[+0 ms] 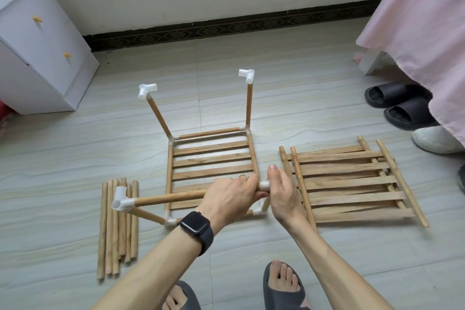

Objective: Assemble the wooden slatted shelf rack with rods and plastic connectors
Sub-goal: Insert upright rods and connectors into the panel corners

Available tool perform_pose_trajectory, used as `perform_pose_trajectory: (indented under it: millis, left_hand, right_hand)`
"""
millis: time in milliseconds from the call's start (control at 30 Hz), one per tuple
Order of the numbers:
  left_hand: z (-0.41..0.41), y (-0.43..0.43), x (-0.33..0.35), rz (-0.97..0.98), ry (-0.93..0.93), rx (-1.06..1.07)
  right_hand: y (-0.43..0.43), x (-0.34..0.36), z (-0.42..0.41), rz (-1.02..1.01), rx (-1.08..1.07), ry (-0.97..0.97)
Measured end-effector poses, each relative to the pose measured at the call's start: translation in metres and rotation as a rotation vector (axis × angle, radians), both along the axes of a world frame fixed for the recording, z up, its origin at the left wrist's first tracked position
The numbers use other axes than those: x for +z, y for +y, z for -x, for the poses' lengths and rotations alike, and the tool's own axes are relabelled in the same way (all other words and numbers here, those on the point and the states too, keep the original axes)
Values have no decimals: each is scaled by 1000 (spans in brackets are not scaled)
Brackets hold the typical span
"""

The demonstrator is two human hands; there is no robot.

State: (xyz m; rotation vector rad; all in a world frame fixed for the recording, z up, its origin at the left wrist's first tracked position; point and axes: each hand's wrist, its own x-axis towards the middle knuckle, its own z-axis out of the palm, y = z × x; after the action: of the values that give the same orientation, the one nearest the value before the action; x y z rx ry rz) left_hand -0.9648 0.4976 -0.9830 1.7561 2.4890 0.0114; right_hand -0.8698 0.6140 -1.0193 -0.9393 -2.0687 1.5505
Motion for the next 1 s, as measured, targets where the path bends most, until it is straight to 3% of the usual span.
perform_pose_trajectory:
  millis: [167,267,367,433,533,567,633,700,733,833,1000]
  left_hand:
    - [-1,2,3,67,88,9]
    - [-3,3,12,85,-69,59]
    - [14,-25,30,-40,-221,154]
    - [35,-65,41,-188,-183,320]
    - [74,-132,45,-293,4,745]
    - [82,-150,44,-314,-47,893]
    - [85,-169,35,-412,-437,1129]
    - [77,-172,22,-547,-828,1237]
    - [74,-170,15,-614,-890,1252]
    - [75,-163,5,-771,-878,1288]
    - [73,-161,1,-766,-840,1283]
  right_hand:
    - [5,0,0,-47,58,-60]
    - [6,4,-2,-42,73,-47]
    - [9,7,0,-37,49,-35]
    - [10,8,1,-35,42,-9]
    - [7,12,5,2,39,14]
    - [6,14,7,14,39,14]
    - [5,17,10,48,24,11]
    - [6,15,12,84,20,-10]
    - [7,13,12,100,20,-25]
    - [8,5,12,165,-14,-69]
    - [10,3,14,166,-17,-118]
